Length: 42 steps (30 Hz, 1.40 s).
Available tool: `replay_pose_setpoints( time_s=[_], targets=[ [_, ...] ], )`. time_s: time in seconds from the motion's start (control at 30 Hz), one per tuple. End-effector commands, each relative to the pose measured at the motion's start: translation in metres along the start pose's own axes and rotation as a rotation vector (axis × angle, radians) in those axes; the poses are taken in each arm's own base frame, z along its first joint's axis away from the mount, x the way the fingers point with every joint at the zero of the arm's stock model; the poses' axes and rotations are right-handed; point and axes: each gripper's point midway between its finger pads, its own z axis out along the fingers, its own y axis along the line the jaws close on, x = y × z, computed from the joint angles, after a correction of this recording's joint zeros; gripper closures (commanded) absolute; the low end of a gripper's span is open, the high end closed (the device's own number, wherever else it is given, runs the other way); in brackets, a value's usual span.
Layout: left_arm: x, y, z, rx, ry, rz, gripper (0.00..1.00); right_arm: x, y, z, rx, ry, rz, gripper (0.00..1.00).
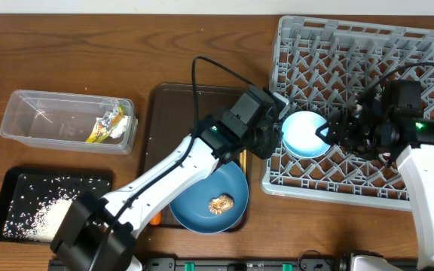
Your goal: Sort waste into correct bins and load items into the dishwasher rack
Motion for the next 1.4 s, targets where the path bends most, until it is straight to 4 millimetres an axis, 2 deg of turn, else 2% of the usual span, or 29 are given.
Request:
replay_pose_setpoints(
  time_s=[0.0,0.13,0.23,0.3,0.5,0.67,0.8,1.03,1.1,1.13,1.37],
  targets=[
    [-0.004,0.001,0.007,-0.002,-0.006,0.001,0.45,0.0,0.008,-0.002,-0.078,0.009,-0.023,0.26],
    [-0.005,0.0,0.013,0.008,-0.011,-0.037,0.45,-0.002,0.002,-0.003,-0.063,-0.002,-0.023,0.25],
    [-0.008,-0.001,0.018,0.02,-0.022,-0.131,0.45,-0.004,0.0,-0.004,-0.061,-0.006,-0.021,0.25],
    [-0.013,-0.008,0.018,0.062,-0.039,-0.156,0.44,-0.004,0.0,-0.004,-0.059,-0.007,-0.022,0.25],
    [-0.026,-0.011,0.019,0.081,-0.087,-0.271,0.45,-0.006,0.0,-0.004,-0.06,-0.014,-0.021,0.28],
    [-0.021,-0.007,0.031,0.078,-0.064,-0.357,0.47,-0.017,-0.006,-0.007,-0.059,-0.059,0.012,0.28],
    [-0.01,-0.016,0.048,0.151,-0.007,-0.412,0.62,-0.022,-0.013,-0.011,-0.059,-0.076,0.039,0.28],
    [-0.009,-0.018,0.052,0.165,-0.002,-0.407,0.8,-0.022,-0.017,-0.012,-0.055,-0.076,0.052,0.27],
    [-0.01,-0.018,0.052,0.165,-0.002,-0.407,0.81,-0.022,-0.017,-0.012,-0.055,-0.076,0.052,0.27],
    [-0.01,-0.018,0.051,0.165,-0.004,-0.405,0.85,-0.022,-0.017,-0.012,-0.055,-0.076,0.052,0.27],
    [-0.021,-0.014,0.035,0.123,-0.058,-0.348,0.84,-0.019,-0.017,-0.012,-0.052,-0.064,0.029,0.28]
  ],
)
